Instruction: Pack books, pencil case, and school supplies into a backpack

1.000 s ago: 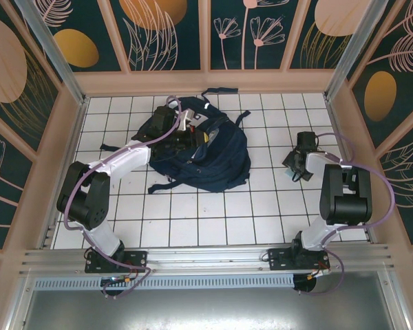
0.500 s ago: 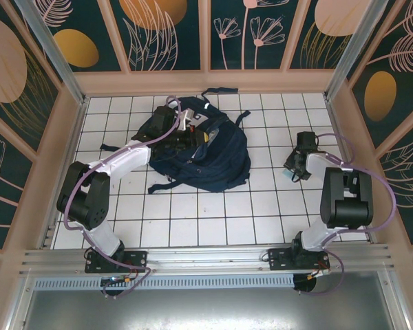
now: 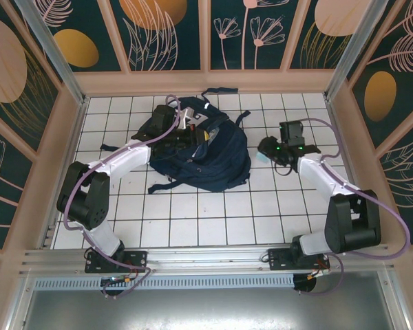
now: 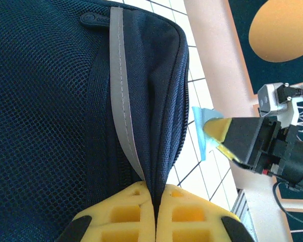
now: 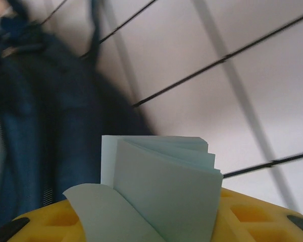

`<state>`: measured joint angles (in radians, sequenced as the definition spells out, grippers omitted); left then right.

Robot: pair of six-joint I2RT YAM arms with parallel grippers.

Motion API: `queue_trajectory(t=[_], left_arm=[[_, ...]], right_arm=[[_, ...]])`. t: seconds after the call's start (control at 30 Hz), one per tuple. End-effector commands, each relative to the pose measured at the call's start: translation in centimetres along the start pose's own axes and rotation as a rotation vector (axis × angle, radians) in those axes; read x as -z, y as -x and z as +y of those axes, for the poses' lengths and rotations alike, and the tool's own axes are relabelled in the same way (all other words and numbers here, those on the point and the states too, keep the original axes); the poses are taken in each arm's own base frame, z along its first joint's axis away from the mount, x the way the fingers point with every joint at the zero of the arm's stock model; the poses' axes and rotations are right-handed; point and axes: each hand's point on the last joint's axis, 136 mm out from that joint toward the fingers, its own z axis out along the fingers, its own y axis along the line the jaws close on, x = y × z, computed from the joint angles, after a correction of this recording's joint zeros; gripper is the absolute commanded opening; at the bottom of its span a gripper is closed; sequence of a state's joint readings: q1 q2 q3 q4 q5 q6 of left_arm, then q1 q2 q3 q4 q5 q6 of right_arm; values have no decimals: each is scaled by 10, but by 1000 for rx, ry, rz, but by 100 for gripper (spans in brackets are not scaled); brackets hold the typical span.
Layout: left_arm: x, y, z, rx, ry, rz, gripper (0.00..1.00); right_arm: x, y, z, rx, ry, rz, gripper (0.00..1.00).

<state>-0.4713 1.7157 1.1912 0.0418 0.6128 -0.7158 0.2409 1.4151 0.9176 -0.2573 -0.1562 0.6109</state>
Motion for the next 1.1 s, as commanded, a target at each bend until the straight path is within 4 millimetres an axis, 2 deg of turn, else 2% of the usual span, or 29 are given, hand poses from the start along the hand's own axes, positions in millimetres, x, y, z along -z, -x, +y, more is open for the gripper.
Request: queue_trajectory(t=[0.0,0.13,0.27,0.3,0.4,0.47,0.67,0.77,0.83,0.97,1.07], left_arm=[[11,25,-50,-87,-142,-67,0],[11,24,-51,-78,-149,-61,0],[12,24,-51,-77,-149,-62,0],[12,24,-52,-76,-150,-63,0],[13,25,-52,-74,-146,-70,0],[13,26,-52,-75,-143,-75,0],[11,27,-50,-68,-144,-77,0],[11,27,-51,-69,-146,-78,0],[12,26,-50,-68,-144,-77,0],[12,22,-47,-65,-140,-70,0],[12,19,-45,-66,-136,-64,0]], right_arm=[[-8,8,70,-23,205,-26,47],[-34,5,117,-4,289,-2,47],[-54,2,154,16,338,14,47],[-59,0,161,16,342,22,49],[-68,-7,174,10,357,57,62],[-65,-6,177,-2,378,49,65],[-43,-3,189,-10,472,25,65],[-47,-2,178,0,428,23,62],[-48,2,168,6,396,6,54],[-48,10,157,41,345,-24,30],[-49,16,146,96,231,-57,26]])
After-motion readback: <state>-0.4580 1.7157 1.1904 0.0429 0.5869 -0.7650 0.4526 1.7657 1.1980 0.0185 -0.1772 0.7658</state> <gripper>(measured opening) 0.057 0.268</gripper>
